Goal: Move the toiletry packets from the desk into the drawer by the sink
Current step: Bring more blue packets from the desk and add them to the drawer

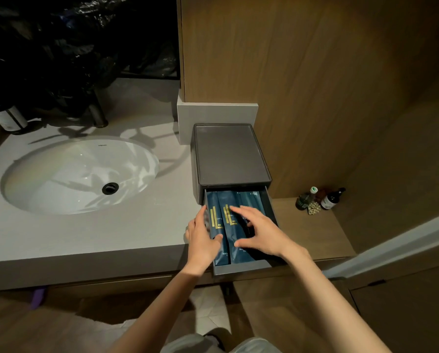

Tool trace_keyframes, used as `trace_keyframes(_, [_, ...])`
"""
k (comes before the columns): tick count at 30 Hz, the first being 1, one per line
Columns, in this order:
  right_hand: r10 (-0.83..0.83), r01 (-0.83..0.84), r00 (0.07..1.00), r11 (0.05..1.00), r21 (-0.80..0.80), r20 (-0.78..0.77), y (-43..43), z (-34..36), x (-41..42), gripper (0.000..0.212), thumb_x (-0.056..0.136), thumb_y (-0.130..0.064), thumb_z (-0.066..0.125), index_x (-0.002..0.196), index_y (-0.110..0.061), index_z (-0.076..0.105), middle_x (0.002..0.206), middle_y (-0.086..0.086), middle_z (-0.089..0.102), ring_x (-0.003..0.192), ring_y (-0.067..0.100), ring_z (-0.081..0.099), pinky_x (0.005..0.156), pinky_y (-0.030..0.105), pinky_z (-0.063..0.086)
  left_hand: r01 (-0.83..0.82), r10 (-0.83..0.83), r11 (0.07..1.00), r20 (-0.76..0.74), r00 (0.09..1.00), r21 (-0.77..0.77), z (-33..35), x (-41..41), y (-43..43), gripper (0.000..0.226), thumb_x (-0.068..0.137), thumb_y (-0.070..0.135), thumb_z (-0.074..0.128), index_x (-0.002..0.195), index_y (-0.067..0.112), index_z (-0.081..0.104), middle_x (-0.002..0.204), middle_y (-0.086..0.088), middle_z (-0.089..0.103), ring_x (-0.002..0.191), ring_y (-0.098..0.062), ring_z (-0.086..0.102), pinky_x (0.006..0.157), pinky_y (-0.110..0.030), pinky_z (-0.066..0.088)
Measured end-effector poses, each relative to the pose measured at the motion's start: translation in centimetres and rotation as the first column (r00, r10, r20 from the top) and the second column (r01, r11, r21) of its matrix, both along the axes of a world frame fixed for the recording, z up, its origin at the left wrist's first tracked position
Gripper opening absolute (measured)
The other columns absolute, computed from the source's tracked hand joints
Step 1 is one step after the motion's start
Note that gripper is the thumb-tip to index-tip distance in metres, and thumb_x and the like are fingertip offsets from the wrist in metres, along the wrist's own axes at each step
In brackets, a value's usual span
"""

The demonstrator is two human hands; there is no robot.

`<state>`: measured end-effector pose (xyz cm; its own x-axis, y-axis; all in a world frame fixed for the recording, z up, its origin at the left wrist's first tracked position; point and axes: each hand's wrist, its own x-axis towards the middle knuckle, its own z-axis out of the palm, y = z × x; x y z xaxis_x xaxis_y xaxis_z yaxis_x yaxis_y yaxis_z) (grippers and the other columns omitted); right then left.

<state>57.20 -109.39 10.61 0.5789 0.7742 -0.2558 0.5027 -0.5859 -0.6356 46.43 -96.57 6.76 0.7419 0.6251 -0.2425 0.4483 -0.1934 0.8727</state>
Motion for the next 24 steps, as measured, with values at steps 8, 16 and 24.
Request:
trace_keyframes(8, [0.175, -0.165, 0.984, 0.963, -0.215, 0.032, 0.5, -1.5, 0.1, 0.104, 0.077, -0.035, 0.076, 0.152, -0.036, 0.003, 0.161, -0.012, -0.005, 0.148, 0.014, -0.009, 0.12, 0.043, 0.017, 0.008, -0.008, 1.0, 0.004, 1.0, -0.01, 0.1, 0.1, 0.0, 0.083, 0.082, 0.002, 0.068, 0.148, 0.024, 0.023, 0.143, -0.01, 0.038, 0.134, -0.027, 0.038, 0.112, -0.048, 0.032])
trace_keyframes(16, [0.262, -0.187, 0.946, 0.922, -0.339, 0.19, 1.1, -1.9, -0.4, 0.104, 0.083, -0.051, 0.064, 0.152, -0.029, -0.011, 0.16, -0.002, -0.019, 0.147, 0.022, -0.017, 0.12, 0.042, 0.004, 0.0, 0.001, 1.0, 0.015, 1.0, -0.009, 0.2, 0.1, -0.1, 0.081, 0.082, 0.001, 0.067, 0.147, 0.024, 0.025, 0.141, -0.01, 0.04, 0.134, -0.026, 0.038, 0.112, -0.047, 0.032])
trace_keyframes(24, [0.298, -0.223, 0.934, 0.918, -0.329, 0.197, 0.2, -1.3, 1.3, 0.103, 0.08, -0.056, 0.064, 0.151, -0.036, -0.008, 0.16, -0.005, -0.018, 0.147, 0.022, -0.018, 0.121, 0.045, 0.003, -0.01, 0.01, 1.0, 0.016, 1.0, -0.002, 0.0, 0.0, -0.2, 0.079, 0.082, 0.002, 0.067, 0.147, 0.023, 0.026, 0.14, -0.01, 0.041, 0.134, -0.025, 0.038, 0.112, -0.048, 0.032])
